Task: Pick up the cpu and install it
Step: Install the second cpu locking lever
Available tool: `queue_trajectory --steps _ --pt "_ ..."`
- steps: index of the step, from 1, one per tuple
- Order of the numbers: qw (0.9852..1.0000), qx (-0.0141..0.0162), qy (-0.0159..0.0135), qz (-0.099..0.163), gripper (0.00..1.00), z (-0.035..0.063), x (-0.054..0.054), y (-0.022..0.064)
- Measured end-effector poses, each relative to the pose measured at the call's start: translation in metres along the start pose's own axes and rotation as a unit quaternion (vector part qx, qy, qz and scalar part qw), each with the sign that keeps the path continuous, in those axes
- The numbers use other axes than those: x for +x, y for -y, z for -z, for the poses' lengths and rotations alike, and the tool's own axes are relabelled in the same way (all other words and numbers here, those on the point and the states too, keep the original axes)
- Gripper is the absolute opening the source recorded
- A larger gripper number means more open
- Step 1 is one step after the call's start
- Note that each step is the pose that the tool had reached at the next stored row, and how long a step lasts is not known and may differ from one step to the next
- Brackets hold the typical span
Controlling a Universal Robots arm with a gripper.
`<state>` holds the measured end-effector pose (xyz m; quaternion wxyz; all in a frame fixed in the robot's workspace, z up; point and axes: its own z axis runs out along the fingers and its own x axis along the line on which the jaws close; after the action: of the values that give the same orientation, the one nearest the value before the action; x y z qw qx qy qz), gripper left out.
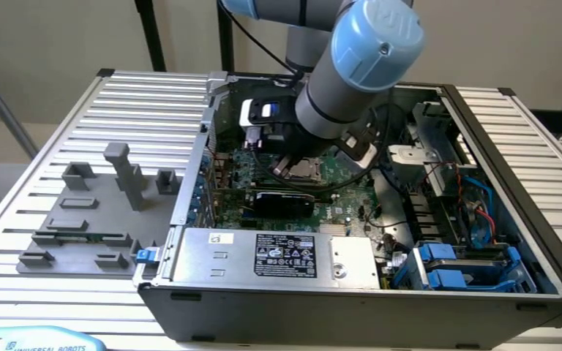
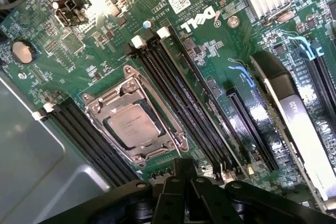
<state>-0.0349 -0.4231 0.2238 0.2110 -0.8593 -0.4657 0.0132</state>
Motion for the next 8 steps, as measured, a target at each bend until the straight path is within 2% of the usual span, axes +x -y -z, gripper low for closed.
queue_trajectory --steps 3,8 --pt "1.0000 -0.0028 0.0043 -0.001 0.11 -0.0028 -0.0016 0.0005" --pt "1.0000 -0.0051 0.0079 -0.001 0.11 -0.0091 -0.0053 0.0029"
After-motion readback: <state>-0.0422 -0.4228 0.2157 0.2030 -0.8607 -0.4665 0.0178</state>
